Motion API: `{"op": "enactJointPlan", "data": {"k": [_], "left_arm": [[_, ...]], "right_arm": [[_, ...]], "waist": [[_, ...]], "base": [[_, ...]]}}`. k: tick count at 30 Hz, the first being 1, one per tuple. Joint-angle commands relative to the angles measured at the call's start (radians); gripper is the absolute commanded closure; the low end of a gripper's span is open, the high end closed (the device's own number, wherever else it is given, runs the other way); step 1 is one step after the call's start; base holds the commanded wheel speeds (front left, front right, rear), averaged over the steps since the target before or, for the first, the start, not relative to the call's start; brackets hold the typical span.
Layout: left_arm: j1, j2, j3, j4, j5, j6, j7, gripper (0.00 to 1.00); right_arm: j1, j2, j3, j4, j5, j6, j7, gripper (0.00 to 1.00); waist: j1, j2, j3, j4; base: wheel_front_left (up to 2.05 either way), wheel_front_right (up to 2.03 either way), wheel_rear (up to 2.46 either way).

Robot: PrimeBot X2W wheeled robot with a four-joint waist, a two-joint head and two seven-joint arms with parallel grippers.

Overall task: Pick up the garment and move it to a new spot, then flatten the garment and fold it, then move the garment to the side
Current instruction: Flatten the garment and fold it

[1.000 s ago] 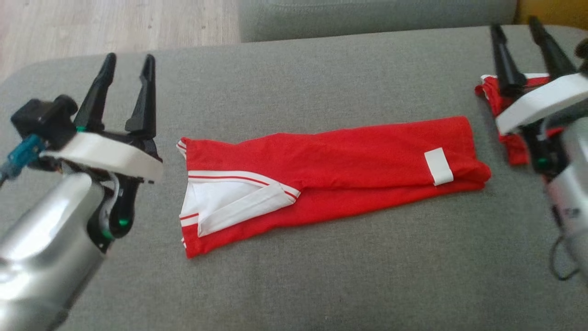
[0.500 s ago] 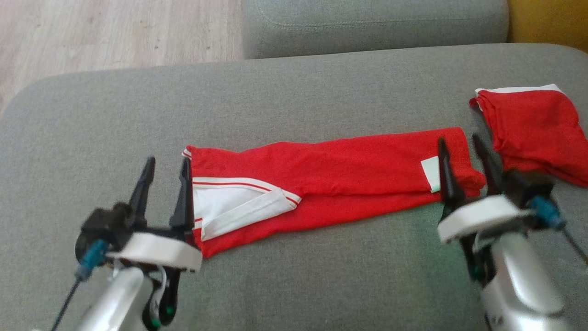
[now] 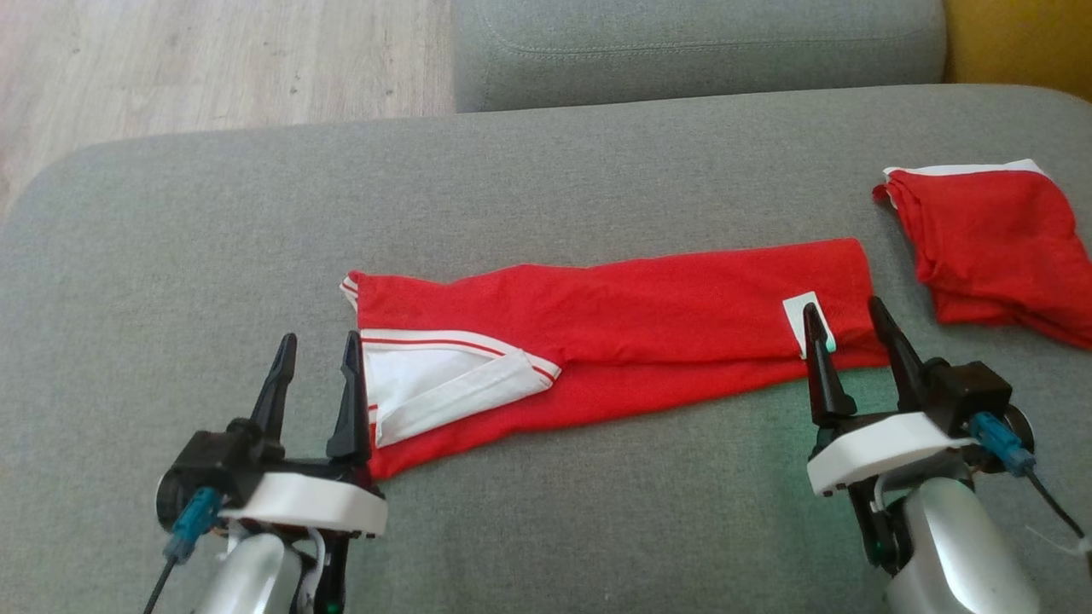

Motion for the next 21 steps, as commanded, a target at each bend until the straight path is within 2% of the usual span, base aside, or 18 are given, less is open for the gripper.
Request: {"op": "enactJointPlan", "data": {"k": [1, 10, 15, 21], "left_arm": [[-0.024, -0.005, 0.056, -0.021, 0.024, -0.014, -0.005, 0.00], [-0.051, -0.057, 0.117, -0.005, 0.091, -0.076, -0.005, 0.00], [-0.084, -0.078, 0.132, 0.001, 0.119, -0.101, -0.005, 0.00], [-0.115, -0.098, 0.139, 0.008, 0.141, -0.124, -0.005, 0.00]], "right_arm": [[-0.016, 0.008, 0.023, -0.037, 0.001, -0.001, -0.012, 0.00], [-0.067, 0.008, -0.034, -0.014, -0.014, -0.001, 0.049, 0.00], [-0.137, 0.008, -0.117, 0.065, -0.009, -0.001, 0.114, 0.00], [-0.212, 0.008, -0.223, 0.181, -0.034, -0.001, 0.140, 0.00]], "waist": [[0.0000, -0.0001, 0.000, 0.001], [0.0000, -0.0001, 0.053, 0.018], [0.0000, -0.0001, 0.094, 0.040], [0.0000, -0.0001, 0.126, 0.067]], "base": [[0.00, 0.00, 0.00], [0.00, 0.00, 0.00], [0.00, 0.00, 0.00], [0.00, 0.00, 0.00]]}}
